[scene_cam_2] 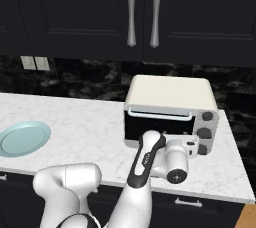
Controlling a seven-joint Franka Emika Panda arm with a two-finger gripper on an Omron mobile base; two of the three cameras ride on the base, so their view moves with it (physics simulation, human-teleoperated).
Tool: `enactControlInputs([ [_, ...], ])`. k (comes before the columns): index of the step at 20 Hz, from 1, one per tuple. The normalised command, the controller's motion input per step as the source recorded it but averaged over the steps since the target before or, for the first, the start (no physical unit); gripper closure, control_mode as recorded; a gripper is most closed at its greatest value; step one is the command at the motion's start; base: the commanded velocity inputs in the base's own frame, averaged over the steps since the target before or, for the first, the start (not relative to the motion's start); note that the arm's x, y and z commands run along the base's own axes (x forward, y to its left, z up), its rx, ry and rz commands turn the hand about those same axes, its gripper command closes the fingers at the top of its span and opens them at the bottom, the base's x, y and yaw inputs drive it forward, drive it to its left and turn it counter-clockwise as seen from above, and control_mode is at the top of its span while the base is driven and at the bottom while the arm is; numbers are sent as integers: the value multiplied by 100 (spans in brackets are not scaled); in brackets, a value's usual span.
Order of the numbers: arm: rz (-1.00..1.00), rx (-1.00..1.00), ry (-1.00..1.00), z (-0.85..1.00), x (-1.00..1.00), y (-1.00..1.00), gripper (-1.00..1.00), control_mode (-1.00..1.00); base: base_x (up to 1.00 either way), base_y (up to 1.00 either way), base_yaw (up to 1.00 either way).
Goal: Pick up the kebab skewer and baguette bread, and place them inside the toaster oven. Close the toaster oven door and start by setting the timer.
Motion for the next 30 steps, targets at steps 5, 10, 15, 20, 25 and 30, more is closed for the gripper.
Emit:
enactControlInputs([
  [5,0,0,0,0,-2,-1,-100,-100,0,0,0],
  [10,-3,0,0,3,-34,-27,-100,-100,0,0,0],
  [15,-6,0,0,7,-34,-28,-100,-100,0,0,0],
  [20,-3,0,0,2,-7,-40,-100,-100,0,0,0],
  [25,-3,0,0,0,0,-42,-100,-100,0,0,0],
  [30,-1,0,0,0,0,-31,-100,-100,0,0,0],
])
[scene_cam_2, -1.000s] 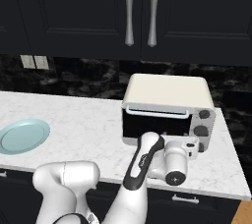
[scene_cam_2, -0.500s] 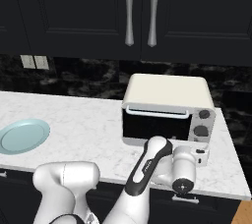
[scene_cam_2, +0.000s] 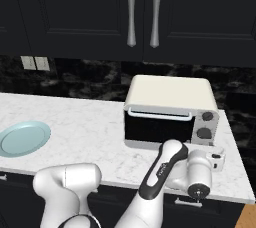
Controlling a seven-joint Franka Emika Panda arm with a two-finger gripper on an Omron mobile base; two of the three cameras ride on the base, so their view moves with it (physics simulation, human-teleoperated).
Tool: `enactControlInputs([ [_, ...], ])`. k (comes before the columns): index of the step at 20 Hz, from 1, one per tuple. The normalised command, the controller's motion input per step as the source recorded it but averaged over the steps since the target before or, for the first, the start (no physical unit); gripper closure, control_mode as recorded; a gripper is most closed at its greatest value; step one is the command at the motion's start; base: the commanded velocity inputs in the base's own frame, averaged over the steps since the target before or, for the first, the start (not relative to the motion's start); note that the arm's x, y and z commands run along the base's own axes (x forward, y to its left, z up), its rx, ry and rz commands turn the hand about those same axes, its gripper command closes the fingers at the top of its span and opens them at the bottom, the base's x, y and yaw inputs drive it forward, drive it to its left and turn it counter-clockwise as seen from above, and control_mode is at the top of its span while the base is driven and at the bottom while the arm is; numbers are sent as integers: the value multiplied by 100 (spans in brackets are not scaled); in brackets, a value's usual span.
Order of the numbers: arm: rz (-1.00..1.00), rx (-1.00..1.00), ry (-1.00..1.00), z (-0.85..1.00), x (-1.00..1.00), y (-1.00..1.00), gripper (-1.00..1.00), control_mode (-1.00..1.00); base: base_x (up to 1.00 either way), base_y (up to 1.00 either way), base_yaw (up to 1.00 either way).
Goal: Pick up the kebab skewer and baguette bread, and place them inside the toaster oven. Close the toaster oven door and start by setting the timer.
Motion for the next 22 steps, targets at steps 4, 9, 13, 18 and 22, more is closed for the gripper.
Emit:
enactControlInputs([
  [4,0,0,0,0,2,-11,-100,-100,0,0,0],
  [9,0,0,0,1,16,0,-100,-100,0,0,0],
  [13,1,0,0,8,23,0,-100,-100,0,0,0],
  [18,4,1,1,10,17,0,-100,-100,0,0,0],
  [22,3,0,1,1,7,0,-100,-100,0,0,0],
])
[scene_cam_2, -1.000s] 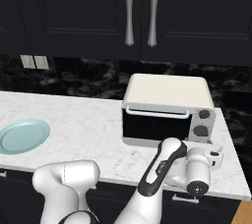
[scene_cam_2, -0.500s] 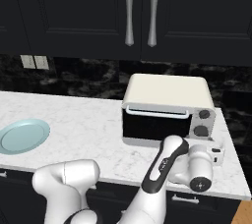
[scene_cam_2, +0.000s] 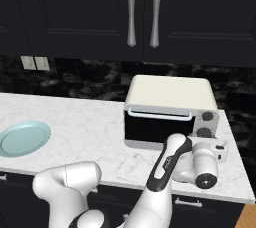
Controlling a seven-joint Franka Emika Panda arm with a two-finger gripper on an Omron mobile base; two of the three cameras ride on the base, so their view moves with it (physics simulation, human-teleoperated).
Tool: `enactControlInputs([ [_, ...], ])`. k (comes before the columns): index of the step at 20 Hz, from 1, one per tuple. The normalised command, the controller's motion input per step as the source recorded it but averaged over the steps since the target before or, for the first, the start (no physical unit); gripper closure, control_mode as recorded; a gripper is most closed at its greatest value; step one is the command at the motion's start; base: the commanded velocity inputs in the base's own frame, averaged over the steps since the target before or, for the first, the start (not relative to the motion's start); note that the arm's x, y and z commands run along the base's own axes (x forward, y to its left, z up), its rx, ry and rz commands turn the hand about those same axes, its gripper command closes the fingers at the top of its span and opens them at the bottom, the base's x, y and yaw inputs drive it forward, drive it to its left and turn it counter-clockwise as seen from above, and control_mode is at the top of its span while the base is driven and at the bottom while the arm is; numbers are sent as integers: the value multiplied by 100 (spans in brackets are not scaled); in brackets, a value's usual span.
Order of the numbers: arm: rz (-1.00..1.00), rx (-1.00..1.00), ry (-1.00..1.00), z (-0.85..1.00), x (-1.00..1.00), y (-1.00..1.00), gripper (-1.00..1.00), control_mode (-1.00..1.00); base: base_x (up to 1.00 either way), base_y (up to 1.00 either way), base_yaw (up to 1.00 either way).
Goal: Pick up the kebab skewer and baguette bread, and place them inside the toaster oven. Close the toaster oven door and start by setting the timer.
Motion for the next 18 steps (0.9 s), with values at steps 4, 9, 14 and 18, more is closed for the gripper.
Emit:
enactControlInputs([
  [4,3,0,0,0,0,-3,-100,-100,0,0,0],
  [9,3,0,0,0,0,-10,-100,-100,0,0,0],
  [14,4,0,0,0,0,-4,-100,-100,0,0,0],
  [18,5,0,0,0,3,0,-100,-100,0,0,0],
])
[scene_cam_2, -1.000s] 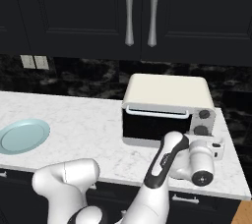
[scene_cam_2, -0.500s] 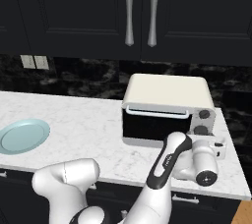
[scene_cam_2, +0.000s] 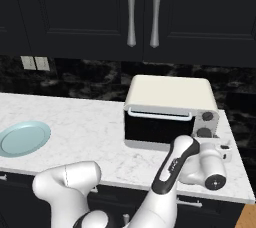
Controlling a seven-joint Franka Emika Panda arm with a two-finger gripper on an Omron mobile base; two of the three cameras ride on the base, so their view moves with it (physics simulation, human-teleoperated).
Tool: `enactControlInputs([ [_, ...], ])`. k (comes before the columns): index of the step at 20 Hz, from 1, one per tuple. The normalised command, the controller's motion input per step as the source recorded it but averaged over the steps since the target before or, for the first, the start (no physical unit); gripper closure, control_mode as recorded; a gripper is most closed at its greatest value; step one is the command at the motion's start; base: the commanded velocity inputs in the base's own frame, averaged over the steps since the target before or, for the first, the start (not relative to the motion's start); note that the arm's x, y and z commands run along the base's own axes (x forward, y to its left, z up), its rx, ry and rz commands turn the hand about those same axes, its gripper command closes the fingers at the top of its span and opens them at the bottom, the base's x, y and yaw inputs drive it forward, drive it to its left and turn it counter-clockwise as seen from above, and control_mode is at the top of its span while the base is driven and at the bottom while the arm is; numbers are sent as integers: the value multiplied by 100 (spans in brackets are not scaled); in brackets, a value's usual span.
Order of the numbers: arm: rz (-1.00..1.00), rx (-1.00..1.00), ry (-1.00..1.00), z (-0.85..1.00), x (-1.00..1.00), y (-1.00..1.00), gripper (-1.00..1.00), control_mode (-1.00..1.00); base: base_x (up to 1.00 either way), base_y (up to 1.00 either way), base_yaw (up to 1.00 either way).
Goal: Pick up the kebab skewer and baguette bread, and place them inside the toaster oven. Close the toaster oven door and start by setting the timer.
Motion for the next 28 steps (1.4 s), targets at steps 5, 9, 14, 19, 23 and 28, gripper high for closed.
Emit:
enactControlInputs([
  [5,6,0,0,-2,0,0,-100,-100,0,0,0],
  [9,4,0,0,0,0,0,-100,-100,0,0,0],
  [14,3,1,0,-4,0,-2,-100,-100,0,0,0],
  [19,2,0,0,-17,0,0,-100,-100,0,0,0],
  [23,0,0,0,-3,2,0,-100,-100,0,0,0],
  [28,0,2,0,0,8,0,-100,-100,0,0,0],
])
